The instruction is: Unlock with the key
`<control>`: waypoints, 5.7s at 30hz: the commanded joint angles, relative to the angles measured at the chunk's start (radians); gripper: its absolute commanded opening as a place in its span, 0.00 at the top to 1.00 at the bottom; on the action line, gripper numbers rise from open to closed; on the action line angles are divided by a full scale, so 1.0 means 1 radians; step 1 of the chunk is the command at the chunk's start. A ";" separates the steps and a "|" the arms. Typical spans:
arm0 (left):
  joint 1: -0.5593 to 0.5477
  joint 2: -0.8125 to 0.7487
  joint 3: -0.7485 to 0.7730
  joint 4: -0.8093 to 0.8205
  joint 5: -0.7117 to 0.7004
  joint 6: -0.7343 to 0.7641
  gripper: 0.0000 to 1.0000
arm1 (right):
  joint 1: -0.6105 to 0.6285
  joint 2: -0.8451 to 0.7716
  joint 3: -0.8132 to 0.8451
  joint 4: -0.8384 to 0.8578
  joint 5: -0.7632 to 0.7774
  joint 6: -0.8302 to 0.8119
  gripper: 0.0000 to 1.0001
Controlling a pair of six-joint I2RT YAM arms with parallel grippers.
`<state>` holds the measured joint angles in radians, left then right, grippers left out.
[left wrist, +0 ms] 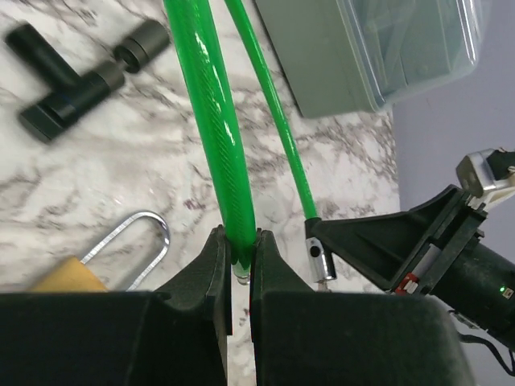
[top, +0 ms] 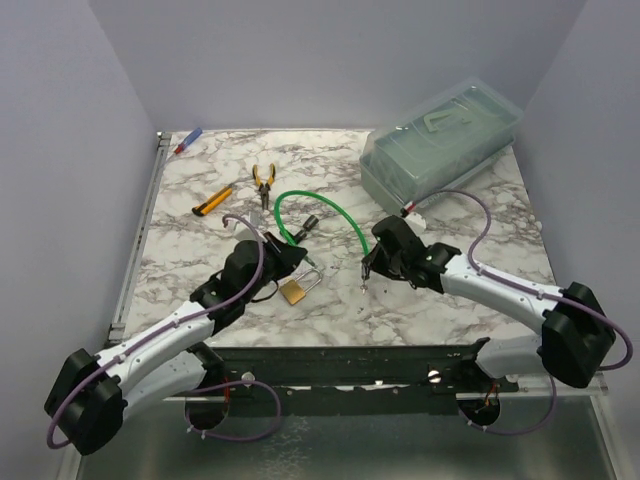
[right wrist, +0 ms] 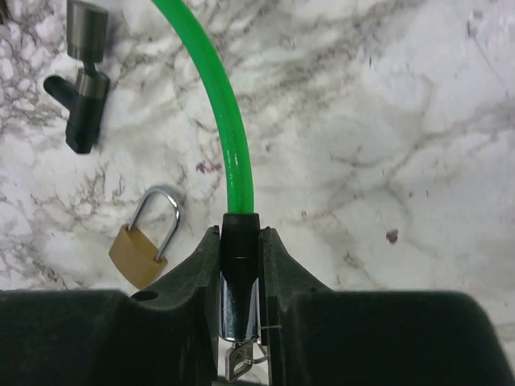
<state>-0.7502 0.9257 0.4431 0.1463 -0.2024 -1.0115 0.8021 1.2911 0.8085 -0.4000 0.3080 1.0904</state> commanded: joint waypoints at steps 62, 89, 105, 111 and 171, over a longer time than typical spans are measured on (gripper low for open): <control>0.726 0.041 0.085 -0.422 0.317 0.140 0.11 | -0.065 0.092 0.087 0.124 -0.236 -0.469 0.44; 0.329 0.006 0.060 -0.519 0.191 0.137 0.28 | 0.138 0.316 0.195 0.054 -0.129 -0.288 0.15; 0.229 0.260 0.102 -0.385 0.299 0.138 0.31 | 0.137 0.259 0.127 -0.003 0.009 -0.246 0.15; 0.151 0.352 0.206 -0.514 0.212 0.067 0.29 | 0.137 0.216 0.089 -0.024 0.026 -0.230 0.15; -0.089 0.872 0.728 -0.737 0.030 -0.691 0.13 | 0.124 -0.102 -0.033 -0.207 0.245 -0.228 0.14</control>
<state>-0.8169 1.7844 1.1522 -0.6483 -0.1871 -1.6306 0.9302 1.2312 0.7837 -0.5579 0.4923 0.8425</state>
